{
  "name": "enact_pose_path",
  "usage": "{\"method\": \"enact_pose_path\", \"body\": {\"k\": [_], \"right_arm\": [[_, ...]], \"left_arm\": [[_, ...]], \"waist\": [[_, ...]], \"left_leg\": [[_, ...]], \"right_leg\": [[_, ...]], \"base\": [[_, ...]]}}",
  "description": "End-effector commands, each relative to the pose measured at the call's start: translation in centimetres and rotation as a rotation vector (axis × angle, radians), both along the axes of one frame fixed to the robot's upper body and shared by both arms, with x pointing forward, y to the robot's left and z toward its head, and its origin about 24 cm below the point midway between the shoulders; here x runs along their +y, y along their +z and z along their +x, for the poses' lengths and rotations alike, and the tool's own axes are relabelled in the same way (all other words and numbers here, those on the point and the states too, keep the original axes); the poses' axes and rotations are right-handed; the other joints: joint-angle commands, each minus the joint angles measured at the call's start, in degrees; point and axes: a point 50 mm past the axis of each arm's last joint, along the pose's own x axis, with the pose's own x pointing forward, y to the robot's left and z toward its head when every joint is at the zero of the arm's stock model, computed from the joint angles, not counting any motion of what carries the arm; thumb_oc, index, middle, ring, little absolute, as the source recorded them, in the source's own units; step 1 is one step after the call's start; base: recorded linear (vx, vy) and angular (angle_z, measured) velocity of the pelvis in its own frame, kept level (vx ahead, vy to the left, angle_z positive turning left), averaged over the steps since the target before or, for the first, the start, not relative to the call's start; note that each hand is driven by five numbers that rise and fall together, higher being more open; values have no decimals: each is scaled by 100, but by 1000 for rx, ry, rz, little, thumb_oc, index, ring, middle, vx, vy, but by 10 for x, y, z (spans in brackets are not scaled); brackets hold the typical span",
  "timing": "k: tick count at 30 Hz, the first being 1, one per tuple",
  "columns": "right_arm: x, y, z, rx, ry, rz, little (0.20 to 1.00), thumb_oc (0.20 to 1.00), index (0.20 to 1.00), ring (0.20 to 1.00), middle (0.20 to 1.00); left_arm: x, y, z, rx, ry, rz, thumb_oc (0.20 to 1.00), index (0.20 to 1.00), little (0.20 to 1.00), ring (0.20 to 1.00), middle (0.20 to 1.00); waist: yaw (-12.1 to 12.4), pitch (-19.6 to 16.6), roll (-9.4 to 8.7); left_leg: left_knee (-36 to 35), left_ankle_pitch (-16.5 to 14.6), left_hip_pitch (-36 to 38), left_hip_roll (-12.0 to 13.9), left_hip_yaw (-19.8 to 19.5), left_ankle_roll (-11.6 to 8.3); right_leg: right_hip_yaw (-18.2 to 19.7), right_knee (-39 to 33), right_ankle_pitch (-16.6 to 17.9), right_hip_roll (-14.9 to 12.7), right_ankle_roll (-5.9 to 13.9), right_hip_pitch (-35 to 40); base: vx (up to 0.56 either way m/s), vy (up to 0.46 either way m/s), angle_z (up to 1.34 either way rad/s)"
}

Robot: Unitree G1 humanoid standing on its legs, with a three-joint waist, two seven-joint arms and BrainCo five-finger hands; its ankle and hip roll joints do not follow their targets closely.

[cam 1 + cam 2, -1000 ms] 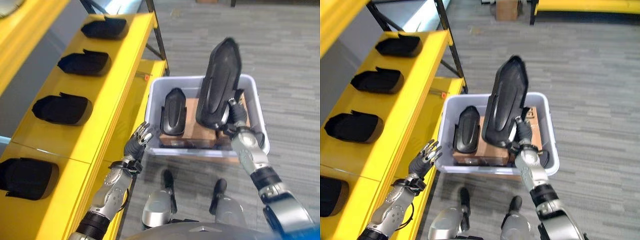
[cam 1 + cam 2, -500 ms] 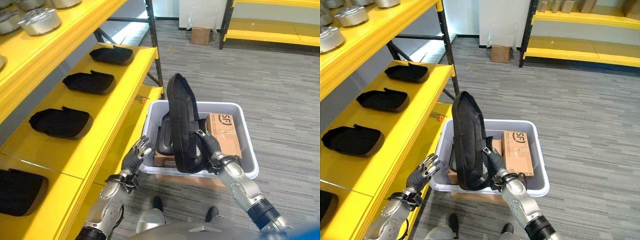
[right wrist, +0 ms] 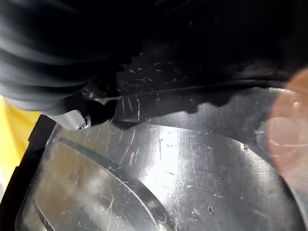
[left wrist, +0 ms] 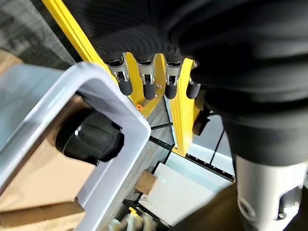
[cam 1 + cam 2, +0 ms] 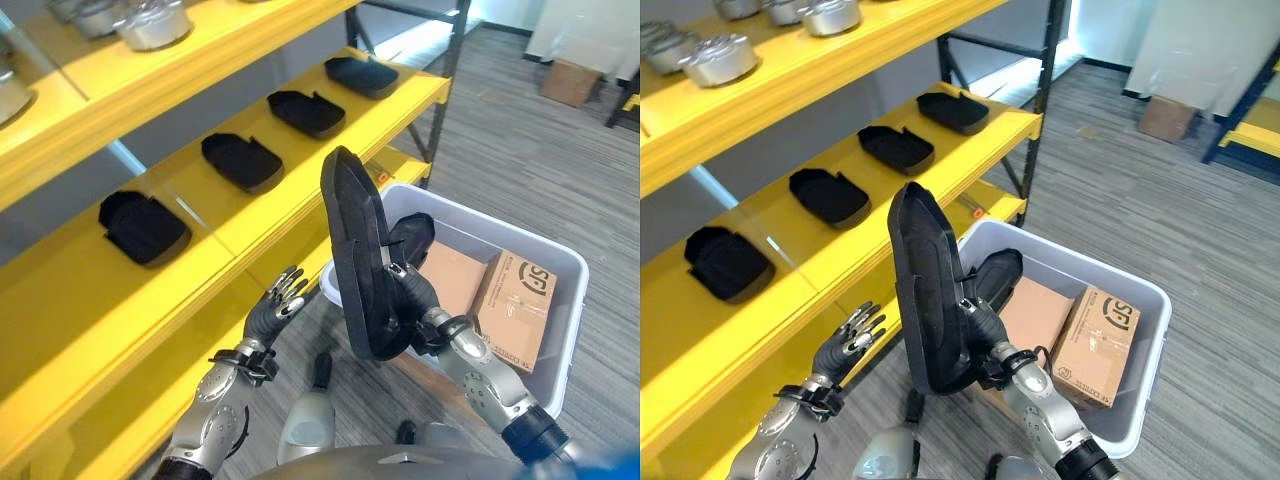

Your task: Move parts from the plastic box to the shelf.

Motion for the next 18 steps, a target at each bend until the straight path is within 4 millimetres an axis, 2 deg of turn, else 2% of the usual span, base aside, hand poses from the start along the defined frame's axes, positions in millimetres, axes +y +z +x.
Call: {"method": "enact_pose_path", "body": {"k": [1, 4, 5, 6, 7, 8, 9, 12, 15, 17, 18], "right_arm": [[9, 54, 11, -277, 42, 121, 200, 200, 200, 200, 200], [7, 55, 10, -287, 50, 109, 200, 200, 200, 200, 200], [7, 56, 10, -290, 48, 107, 200, 200, 200, 200, 200], [7, 56, 11, -293, 52, 103, 200, 200, 200, 200, 200], [7, 57, 12, -292, 52, 97, 200, 200, 200, 200, 200], [7, 57, 12, -290, 57, 92, 200, 200, 200, 200, 200], [7, 56, 12, -285, 71, 92, 200, 200, 200, 200, 200], [2, 55, 12, -272, 78, 92, 200, 200, 200, 200, 200], [2, 52, 11, -259, 72, 91, 200, 200, 200, 200, 200], [3, 49, 10, -246, 82, 98, 200, 200, 200, 200, 200], [4, 49, 8, -243, 94, 96, 200, 200, 200, 200, 200]], "left_arm": [[8, 33, 16, -176, -14, 21, 1000, 1000, 1000, 1000, 1000], [5, 36, 16, -178, -20, 12, 1000, 1000, 1000, 1000, 1000], [4, 36, 17, -179, -21, 11, 1000, 1000, 1000, 1000, 1000], [0, 38, 19, -179, -24, 6, 1000, 1000, 1000, 1000, 1000], [-2, 38, 21, -181, -28, 2, 1000, 1000, 1000, 1000, 1000], [-4, 39, 22, -185, -27, -1, 1000, 1000, 1000, 1000, 1000], [-4, 40, 24, -189, -17, 1, 1000, 1000, 1000, 1000, 1000], [-1, 41, 23, -189, 8, 24, 1000, 1000, 1000, 1000, 1000], [2, 41, 20, -192, 31, 41, 1000, 1000, 1000, 1000, 1000], [6, 42, 18, -210, 53, 73, 1000, 1000, 1000, 1000, 1000], [11, 43, 17, -214, 75, 81, 1000, 1000, 1000, 1000, 1000]], "waist": [[-168, 81, -229], [-265, 36, -343], [-283, 12, -353], [-361, -43, -427], [-400, -70, -448], [-441, -100, -448], [-458, -121, -396], [-451, -94, -264], [-362, -63, -177], [-269, -89, -139], [-191, -139, -134]], "left_leg": [[-70, 1387, 440, 180, 54, -699], [252, 1196, 722, 343, 409, -709], [300, 1194, 740, 379, 457, -716], [576, 1213, 898, 578, 727, -775], [707, 1264, 947, 701, 834, -801], [779, 1310, 1021, 819, 917, -832], [671, 1320, 1119, 834, 919, -846], [336, 1279, 1166, 788, 1030, -863], [61, 1291, 1113, 653, 977, -884], [-206, 1255, 1122, 519, 969, -882], [-497, 1111, 1268, 340, 945, -895]], "right_leg": [[145, -888, 973, 97, 714, 488], [-169, -880, 1018, -161, 742, 477], [-221, -894, 1039, -187, 740, 465], [-439, -854, 1046, -356, 739, 451], [-539, -794, 1023, -436, 725, 426], [-619, -694, 975, -508, 703, 384], [-653, -573, 910, -521, 694, 334], [-761, -463, 768, -530, 684, 433], [-792, -643, 832, -585, 753, 618], [-852, -866, 982, -650, 866, 748], [-872, -1022, 1034, -757, 1032, 885]], "base": [[-70, 40, 97], [-97, 102, 78], [-166, 241, 94], [-148, 278, 98], [-185, 415, 107], [-146, 440, 98], [-132, 446, 91], [-96, 399, 43], [-111, 389, 41], [-127, 448, 62], [-130, 489, 58]]}}
